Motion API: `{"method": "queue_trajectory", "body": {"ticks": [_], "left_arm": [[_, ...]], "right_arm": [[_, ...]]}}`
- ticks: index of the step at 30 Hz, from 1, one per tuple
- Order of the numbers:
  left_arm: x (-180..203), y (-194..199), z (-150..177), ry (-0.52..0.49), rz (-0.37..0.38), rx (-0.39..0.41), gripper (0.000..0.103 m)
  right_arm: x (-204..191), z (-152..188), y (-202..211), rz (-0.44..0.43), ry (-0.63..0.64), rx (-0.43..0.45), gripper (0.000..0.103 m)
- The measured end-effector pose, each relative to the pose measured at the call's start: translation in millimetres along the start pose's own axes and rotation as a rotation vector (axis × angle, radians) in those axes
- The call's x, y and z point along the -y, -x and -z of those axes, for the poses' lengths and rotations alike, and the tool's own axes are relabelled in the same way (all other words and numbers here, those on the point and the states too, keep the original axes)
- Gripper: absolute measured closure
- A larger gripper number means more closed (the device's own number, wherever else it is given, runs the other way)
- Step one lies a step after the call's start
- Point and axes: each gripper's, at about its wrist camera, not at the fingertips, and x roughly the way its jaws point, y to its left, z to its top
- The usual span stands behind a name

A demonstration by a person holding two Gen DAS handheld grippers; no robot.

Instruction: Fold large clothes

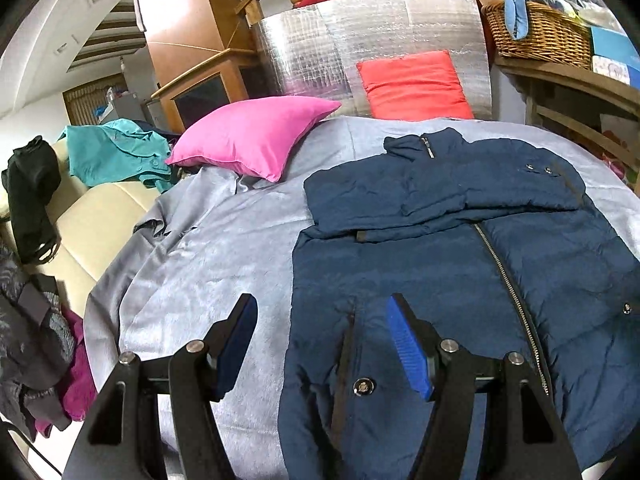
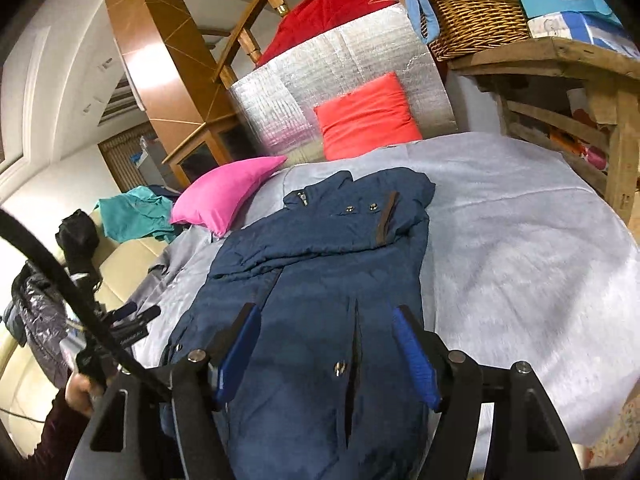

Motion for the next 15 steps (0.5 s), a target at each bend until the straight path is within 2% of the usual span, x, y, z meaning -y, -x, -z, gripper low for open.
{"method": "queue_trajectory", "body": {"ticks": [5, 9, 12, 15], "left_arm": [[-2.9, 4.3, 7.5, 0.001, -0.002, -0.003, 0.035], [-8.7, 2.1, 24.0, -0.001, 0.001, -0.052, 0.035], [-24.3, -4.4, 45.1, 0.046, 0.023, -0.139, 0.034], [-50.8, -16.3, 71.9, 0.150, 0.070, -0.262, 0.034]], "right_arm": [[-5.2, 15.3, 14.6, 0.010, 0.037, -0.040, 0.028], [3.2, 29.1, 17.5, 0.034, 0.016, -0.098, 0.023], [15.9, 38.5, 11.4, 0.049, -0.041, -0.176, 0.022], [32.8, 52.0, 1.5, 0.060, -0.120, -0.268, 0.021]]}}
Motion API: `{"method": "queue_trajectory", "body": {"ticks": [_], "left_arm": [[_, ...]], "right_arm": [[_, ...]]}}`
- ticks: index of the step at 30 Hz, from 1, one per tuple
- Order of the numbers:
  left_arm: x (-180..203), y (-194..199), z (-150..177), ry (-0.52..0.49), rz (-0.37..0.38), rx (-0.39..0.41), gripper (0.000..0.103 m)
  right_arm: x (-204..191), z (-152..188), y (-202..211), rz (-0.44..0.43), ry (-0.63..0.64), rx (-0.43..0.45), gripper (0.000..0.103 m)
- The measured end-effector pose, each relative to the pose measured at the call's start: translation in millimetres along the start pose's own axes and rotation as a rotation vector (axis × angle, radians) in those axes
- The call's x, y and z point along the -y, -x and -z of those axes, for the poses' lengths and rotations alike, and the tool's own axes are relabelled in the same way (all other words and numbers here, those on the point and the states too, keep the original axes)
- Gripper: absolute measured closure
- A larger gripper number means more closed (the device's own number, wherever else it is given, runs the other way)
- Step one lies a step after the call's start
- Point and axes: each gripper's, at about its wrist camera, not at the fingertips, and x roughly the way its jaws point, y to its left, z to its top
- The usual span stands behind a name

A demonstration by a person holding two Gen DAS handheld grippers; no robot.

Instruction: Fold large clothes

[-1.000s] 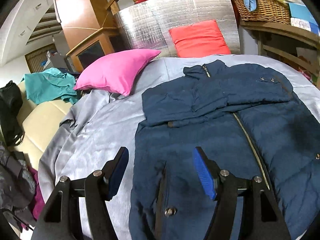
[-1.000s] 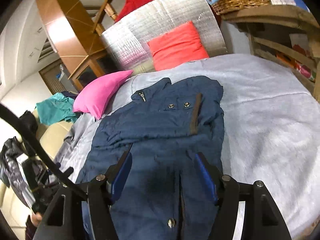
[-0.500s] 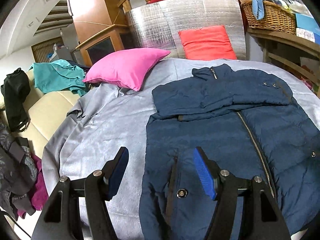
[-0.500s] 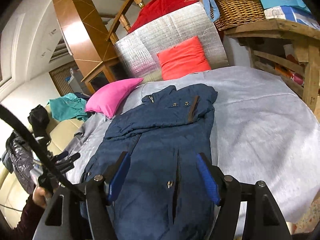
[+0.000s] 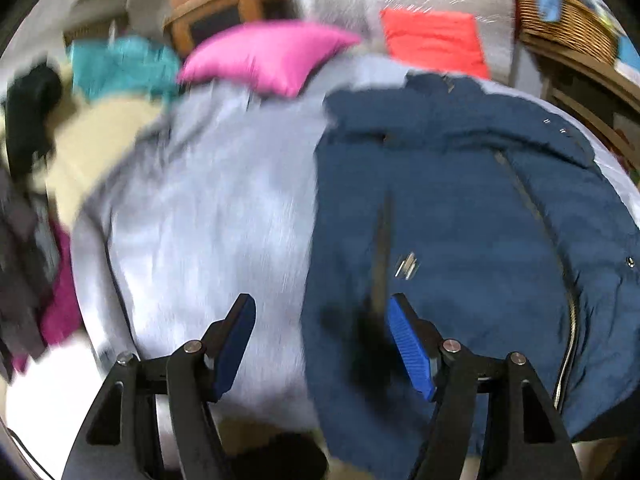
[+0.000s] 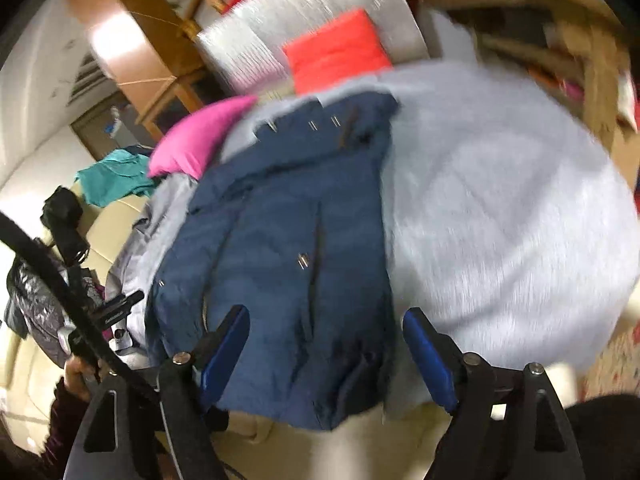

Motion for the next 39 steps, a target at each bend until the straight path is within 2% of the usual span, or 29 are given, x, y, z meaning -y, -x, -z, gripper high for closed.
{"method": "queue_trajectory", "body": {"ticks": [2, 5, 8, 14, 15, 17, 18, 19, 20, 23, 24, 26, 27, 28, 29, 30, 31, 32, 34, 37, 39], "left_arm": [[-17.9, -7.4, 7.4, 0.085, 0.037, -0.061, 0.034], [-33.0, -13.8, 12.1, 0.173, 0.093, -0.105, 0.034], [-36.2, -19.3, 14.5, 0.188, 0.094, -0.127, 0.034], [-33.6, -30.9, 23.0, 0.198, 0.104, -0.185, 0.036], [-34.7, -33.4, 25.9, 0.195, 0.109, -0.199, 0.039], [-31.7, -38.0, 29.4, 0.190, 0.128, -0.229, 0.056], [-29.7, -37.8, 31.8, 0.188, 0.137, -0.235, 0.060], [-27.6, -37.7, 32.7, 0.182, 0.154, -0.238, 0.069], [-25.4, -36.3, 32.9, 0.173, 0.165, -0.235, 0.073], [-24.7, -36.2, 34.0, 0.172, 0.166, -0.238, 0.073], [-25.7, -37.0, 34.0, 0.181, 0.170, -0.241, 0.070], [-29.7, -39.7, 35.4, 0.205, 0.139, -0.256, 0.041], [-31.6, -41.8, 35.5, 0.207, 0.132, -0.256, 0.038], [-31.0, -43.7, 37.1, 0.204, 0.138, -0.261, 0.038], [-30.1, -45.5, 38.0, 0.202, 0.154, -0.271, 0.038], [-29.0, -46.1, 38.8, 0.202, 0.172, -0.279, 0.040], [-28.2, -44.3, 38.8, 0.201, 0.188, -0.276, 0.049], [-26.8, -42.0, 38.2, 0.195, 0.205, -0.268, 0.068], [-20.2, -35.0, 36.4, 0.169, 0.247, -0.243, 0.080], [-11.8, -32.3, 35.4, 0.121, 0.239, -0.227, 0.082], [-14.5, -36.1, 35.4, 0.138, 0.247, -0.242, 0.081]], "right_arm": [[7.1, 5.0, -7.3, 0.013, -0.024, -0.035, 0.021], [15.3, 8.0, -16.3, 0.029, -0.054, -0.057, 0.021], [21.3, 7.1, -28.3, 0.010, -0.098, -0.084, 0.021], [18.9, 12.7, -75.2, 0.070, -0.137, -0.198, 0.023], [14.0, 16.0, -82.0, 0.079, -0.121, -0.222, 0.025], [-0.6, 21.4, -86.0, 0.130, -0.052, -0.223, 0.038], [-8.7, 23.1, -84.6, 0.154, -0.013, -0.219, 0.042], [-14.2, 23.6, -81.8, 0.149, 0.005, -0.220, 0.063], [-18.6, 23.3, -76.9, 0.106, 0.006, -0.224, 0.073], [-31.7, 21.4, -60.7, 0.069, 0.058, -0.177, 0.073], [-31.7, 20.8, -59.5, 0.059, 0.060, -0.175, 0.073], [-22.6, 20.3, -64.5, 0.040, 0.019, -0.197, 0.065], [-14.0, 20.6, -70.3, 0.026, -0.027, -0.218, 0.058], [-8.1, 20.7, -76.2, 0.005, -0.069, -0.234, 0.045], [-2.0, 21.8, -83.5, -0.026, -0.110, -0.247, 0.044], [-1.4, 22.0, -86.4, -0.032, -0.120, -0.252, 0.044], [-3.4, 18.3, -90.1, -0.027, -0.111, -0.254, 0.051], [-9.4, 17.3, -87.6, -0.025, -0.079, -0.246, 0.072], [-27.7, 15.7, -69.0, -0.059, 0.016, -0.193, 0.079], [-43.3, 7.5, -46.4, -0.136, 0.082, -0.111, 0.080], [-40.9, 4.3, -52.0, -0.150, 0.063, -0.135, 0.077]]}}
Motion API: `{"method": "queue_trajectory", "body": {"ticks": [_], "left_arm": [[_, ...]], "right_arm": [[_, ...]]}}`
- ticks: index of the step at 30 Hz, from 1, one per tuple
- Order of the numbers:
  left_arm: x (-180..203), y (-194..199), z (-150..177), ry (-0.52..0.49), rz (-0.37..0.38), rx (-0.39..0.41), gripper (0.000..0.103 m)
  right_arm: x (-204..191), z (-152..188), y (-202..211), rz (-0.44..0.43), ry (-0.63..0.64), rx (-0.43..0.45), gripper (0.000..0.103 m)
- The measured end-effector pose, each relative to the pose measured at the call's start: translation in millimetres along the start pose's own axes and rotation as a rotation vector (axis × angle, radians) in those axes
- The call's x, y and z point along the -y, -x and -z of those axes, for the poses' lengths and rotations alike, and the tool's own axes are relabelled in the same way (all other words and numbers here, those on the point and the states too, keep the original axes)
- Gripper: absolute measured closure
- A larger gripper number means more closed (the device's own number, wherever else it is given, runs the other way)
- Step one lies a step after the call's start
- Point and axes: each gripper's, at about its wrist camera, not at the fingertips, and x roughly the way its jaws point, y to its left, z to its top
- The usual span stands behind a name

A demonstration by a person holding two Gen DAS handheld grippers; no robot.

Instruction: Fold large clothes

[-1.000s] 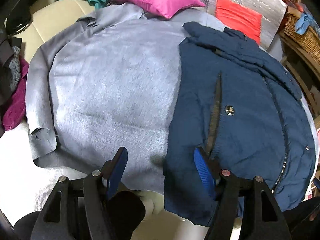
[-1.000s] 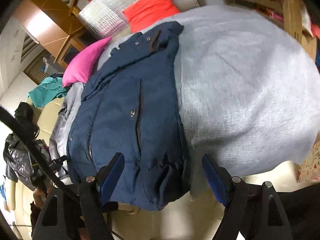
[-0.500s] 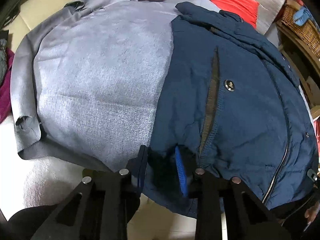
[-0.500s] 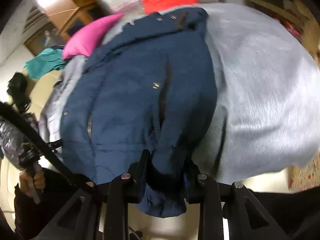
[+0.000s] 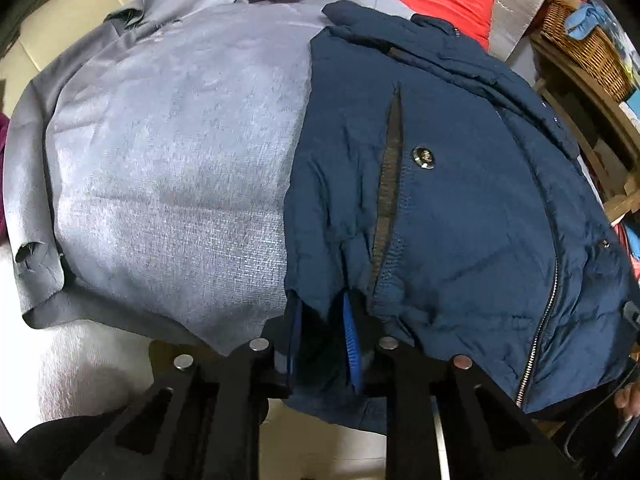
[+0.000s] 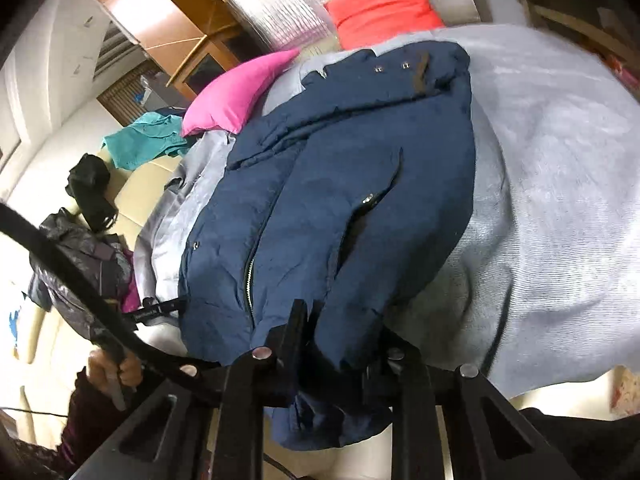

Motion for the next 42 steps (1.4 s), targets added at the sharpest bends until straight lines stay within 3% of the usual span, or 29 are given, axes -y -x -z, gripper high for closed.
{"method": "queue_trajectory", "body": {"ticks": [1, 2, 4, 6, 7, 8, 10, 20, 26, 31, 36, 42], "left_arm": [[-0.7, -1.0, -1.2, 0.010, 0.005, -0.007, 0.075], [-0.6, -2.8, -2.1, 0.020, 0.007, -0.017, 0.069], [-4.8, -5.2, -1.3, 0.027, 0.011, -0.032, 0.068], [-4.8, -4.8, -1.1, 0.027, 0.023, -0.034, 0.070], [-6.0, -4.2, -0.8, 0.032, 0.040, -0.033, 0.073], [-7.4, -3.6, -0.6, 0.037, 0.055, -0.030, 0.082], [-13.4, -5.2, -6.9, 0.035, 0.076, -0.022, 0.091], [-10.4, 24.3, -26.2, 0.000, 0.193, 0.055, 0.093], [-6.4, 60.9, -91.3, 0.029, 0.291, 0.193, 0.094], [6.2, 72.0, -155.4, 0.061, 0.278, 0.313, 0.094], [16.8, 42.8, -216.9, 0.122, 0.245, 0.381, 0.094], [24.8, -10.8, -279.1, 0.176, 0.204, 0.383, 0.094]], "right_arm": [[6.1, -0.6, -9.6, 0.005, -0.024, -0.041, 0.075], [12.4, 0.2, -17.9, 0.017, -0.055, -0.069, 0.065], [21.7, 3.0, -33.7, 0.004, -0.125, -0.104, 0.052], [21.0, 3.6, -39.3, 0.011, -0.118, -0.110, 0.052], [16.6, 3.5, -38.6, 0.027, -0.096, -0.107, 0.061], [11.9, 3.2, -35.6, 0.036, -0.067, -0.100, 0.076], [-1.9, -2.8, -23.9, 0.031, 0.000, -0.054, 0.082], [-28.7, -44.9, 21.5, -0.044, 0.082, 0.174, 0.084], [-32.2, -103.7, 35.7, -0.070, 0.069, 0.337, 0.084], [-11.0, -162.6, 20.7, -0.073, -0.016, 0.411, 0.084], [14.6, -225.6, -21.3, -0.067, -0.101, 0.423, 0.084], [38.5, -290.3, -68.7, -0.058, -0.169, 0.415, 0.084]]}}
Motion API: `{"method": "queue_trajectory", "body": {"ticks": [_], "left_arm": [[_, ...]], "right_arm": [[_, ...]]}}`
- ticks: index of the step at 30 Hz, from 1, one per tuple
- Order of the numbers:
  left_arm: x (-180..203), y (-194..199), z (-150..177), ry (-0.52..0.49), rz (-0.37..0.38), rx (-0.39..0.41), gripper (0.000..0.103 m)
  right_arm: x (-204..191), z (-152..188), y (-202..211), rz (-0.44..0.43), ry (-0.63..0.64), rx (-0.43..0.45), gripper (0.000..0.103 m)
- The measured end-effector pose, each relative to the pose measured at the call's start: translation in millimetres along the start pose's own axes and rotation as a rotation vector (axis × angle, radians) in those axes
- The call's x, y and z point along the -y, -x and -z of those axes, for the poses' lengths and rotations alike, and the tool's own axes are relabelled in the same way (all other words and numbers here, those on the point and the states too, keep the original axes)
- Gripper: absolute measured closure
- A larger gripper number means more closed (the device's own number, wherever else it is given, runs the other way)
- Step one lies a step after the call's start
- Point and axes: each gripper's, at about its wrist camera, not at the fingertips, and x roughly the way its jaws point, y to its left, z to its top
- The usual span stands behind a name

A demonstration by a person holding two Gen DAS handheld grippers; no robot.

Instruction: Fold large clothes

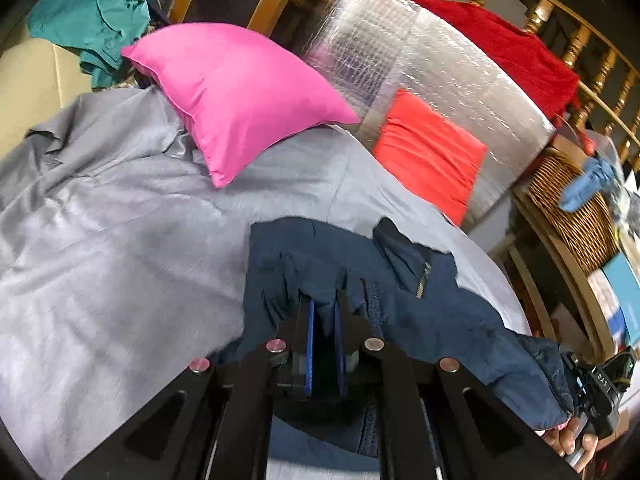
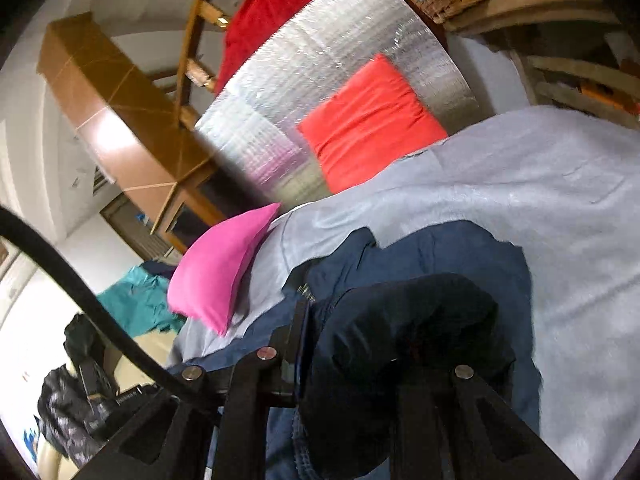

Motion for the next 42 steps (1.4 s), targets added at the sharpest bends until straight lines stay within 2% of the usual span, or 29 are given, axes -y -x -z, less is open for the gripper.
{"method": "queue_trajectory", "body": {"ticks": [8, 12, 14, 15, 16, 17, 19, 20, 21, 24, 26, 27, 29, 30, 33, 39, 42], "left_arm": [[10.8, -62.6, -36.0, 0.010, -0.034, -0.013, 0.093], [11.2, -76.8, -47.8, 0.004, -0.042, 0.004, 0.086], [4.0, -78.9, -52.2, 0.043, 0.002, -0.013, 0.062], [-5.1, -72.9, -54.3, 0.091, 0.060, 0.009, 0.054], [-13.8, -64.2, -56.3, 0.136, 0.087, 0.052, 0.038], [-22.8, -53.9, -58.3, 0.186, 0.109, 0.108, 0.026], [-40.9, -33.0, -59.2, 0.281, 0.171, 0.210, 0.023], [-47.8, -26.2, -59.4, 0.313, 0.192, 0.233, 0.021], [-53.3, -21.8, -60.0, 0.338, 0.182, 0.234, 0.021], [-62.5, -24.4, -55.1, 0.361, 0.064, 0.172, 0.021], [-64.5, -33.6, -48.6, 0.378, 0.003, 0.096, 0.021], [-64.5, -42.4, -42.9, 0.381, -0.041, 0.021, 0.021], [-62.4, -51.4, -31.9, 0.371, -0.084, -0.066, 0.021], [-61.5, -52.7, -27.9, 0.361, -0.094, -0.090, 0.021], [-54.5, -60.6, -13.6, 0.286, -0.174, -0.227, 0.021], [-50.7, -59.5, 3.8, 0.163, -0.174, -0.302, 0.021], [-51.1, -61.2, 7.5, 0.150, -0.154, -0.317, 0.020]], "right_arm": [[36.1, -29.5, -74.6, 0.040, -0.075, -0.061, 0.085], [58.7, -39.0, -98.3, 0.009, -0.163, -0.102, 0.082], [73.6, -42.6, -108.3, -0.025, -0.247, -0.133, 0.074], [83.2, -45.4, -110.5, -0.060, -0.310, -0.143, 0.069], [90.2, -46.6, -108.3, -0.100, -0.360, -0.128, 0.052], [97.3, -47.5, -102.7, -0.144, -0.413, -0.092, 0.035], [111.3, -51.9, -75.1, -0.201, -0.510, 0.055, 0.019], [115.8, -54.8, -57.5, -0.206, -0.530, 0.134, 0.014], [117.8, -58.5, -45.1, -0.193, -0.525, 0.175, 0.014], [117.1, -65.7, -19.0, -0.068, -0.467, 0.173, 0.014], [117.2, -61.7, -8.1, -0.010, -0.454, 0.156, 0.014], [118.5, -57.5, -4.6, 0.028, -0.455, 0.121, 0.014], [121.8, -45.9, -6.2, 0.083, -0.453, 0.022, 0.014], [122.6, -40.9, -8.0, 0.099, -0.446, -0.018, 0.014], [126.7, -28.4, -11.7, 0.131, -0.439, -0.121, 0.014], [131.8, -9.1, -26.5, 0.184, -0.401, -0.235, 0.014], [133.0, 2.7, -51.6, 0.156, -0.392, -0.332, 0.014]]}}
